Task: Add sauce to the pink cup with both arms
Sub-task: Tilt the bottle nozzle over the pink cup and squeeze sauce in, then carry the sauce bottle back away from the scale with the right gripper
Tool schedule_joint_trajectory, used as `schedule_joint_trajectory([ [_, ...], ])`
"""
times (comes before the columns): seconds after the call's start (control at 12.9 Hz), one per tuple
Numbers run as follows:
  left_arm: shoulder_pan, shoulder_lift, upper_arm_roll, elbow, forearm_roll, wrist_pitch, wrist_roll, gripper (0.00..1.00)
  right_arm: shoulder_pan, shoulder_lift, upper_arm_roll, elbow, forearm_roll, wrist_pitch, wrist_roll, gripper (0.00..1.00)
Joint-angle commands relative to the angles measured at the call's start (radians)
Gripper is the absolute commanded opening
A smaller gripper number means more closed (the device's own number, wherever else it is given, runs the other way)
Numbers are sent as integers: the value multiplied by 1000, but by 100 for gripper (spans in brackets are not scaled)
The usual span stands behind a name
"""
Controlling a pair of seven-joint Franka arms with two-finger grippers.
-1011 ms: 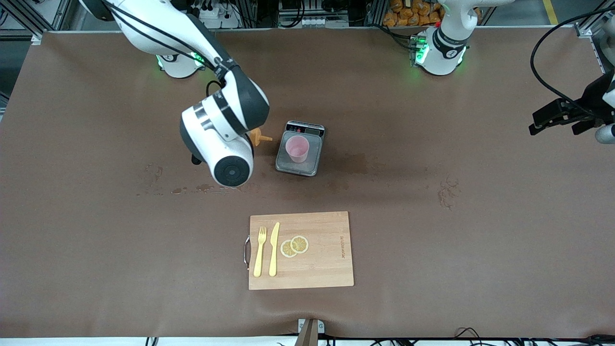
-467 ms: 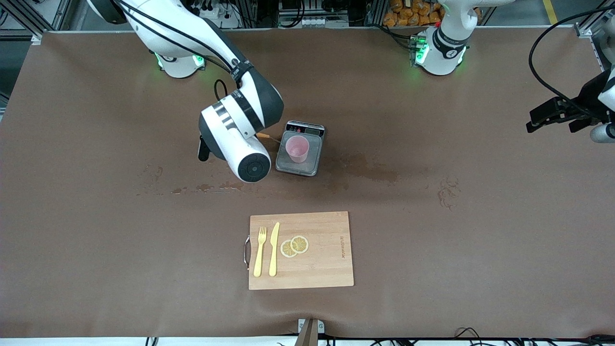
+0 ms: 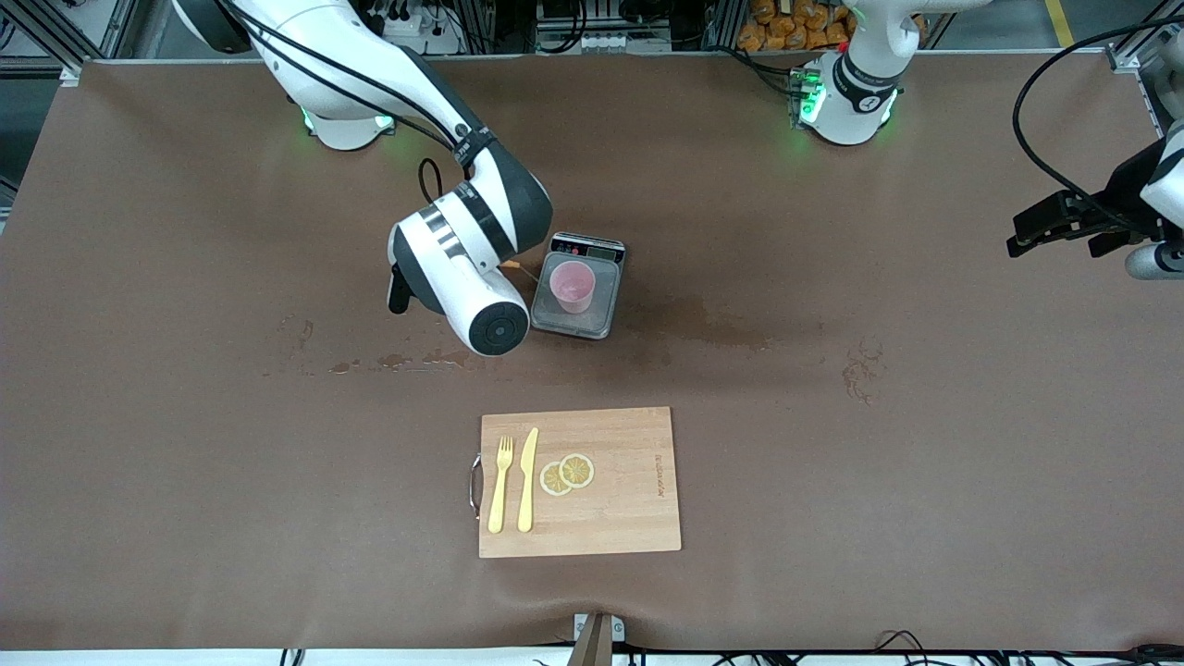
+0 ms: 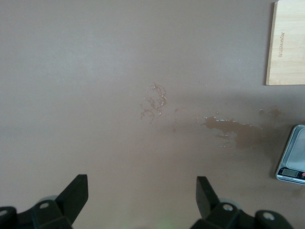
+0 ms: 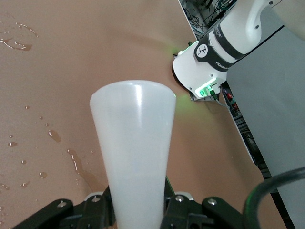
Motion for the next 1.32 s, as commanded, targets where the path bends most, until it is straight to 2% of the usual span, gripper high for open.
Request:
schedule_joint_trajectory([
  [0.0,-4,0,1,1,-18,-3,-9,100,-25,-6,-3,3,-10,8,-27,32],
  [0.47,-3,3,2,-1,-18,2,-9,100,-157,-38,-2,5,116,69,-263,31],
  [0.93,5,-6,7,2,-16,2,6,100,-249,-64,-2,2,189,77,-402,31],
  [1.24,8,-9,9,4,-16,0,13,100,-390,-141,-2,-83,289,76,-616,31],
])
